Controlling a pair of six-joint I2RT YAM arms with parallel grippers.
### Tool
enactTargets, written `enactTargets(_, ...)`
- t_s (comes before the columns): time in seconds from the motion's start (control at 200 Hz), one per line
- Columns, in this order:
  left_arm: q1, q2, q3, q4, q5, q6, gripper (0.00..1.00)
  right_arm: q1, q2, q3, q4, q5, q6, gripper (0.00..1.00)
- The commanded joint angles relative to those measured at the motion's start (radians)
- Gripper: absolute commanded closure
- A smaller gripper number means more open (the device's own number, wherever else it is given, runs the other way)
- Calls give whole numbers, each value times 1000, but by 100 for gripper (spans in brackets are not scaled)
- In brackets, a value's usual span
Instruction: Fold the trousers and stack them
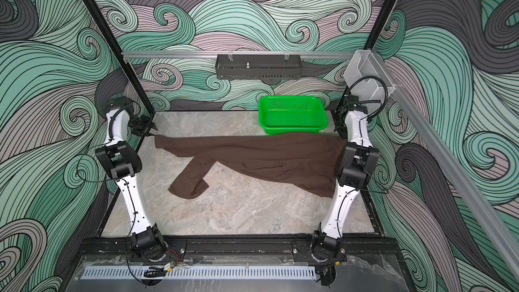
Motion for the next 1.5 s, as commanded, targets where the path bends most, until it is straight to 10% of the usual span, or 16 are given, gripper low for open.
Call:
enactTargets(0.0, 3, -21, 36, 59, 0, -26, 57, 2, 9, 22, -11, 45, 10, 64)
enactTargets(0.33, 6, -308, -96, 6, 32, 81, 34, 15, -197, -86, -24, 11, -61, 31)
enactTargets(0.615, 7, -817, -890, 180, 32, 188, 26, 23, -576, -559, 70, -102, -108, 29)
enactTargets(0.941, -29, -1141, -1364, 180, 82, 198, 24, 27, -867, -896, 110, -208, -104, 29)
enactTargets(1.216, -159, -1311, -1645, 210, 90, 118, 26, 29, -979, -1042, 111, -264, -106, 29)
enactTargets(1.496, -543, -1396, -1749, 363, -2, -191, 28, 29, -1011, -1103, 113, -274, -106, 30)
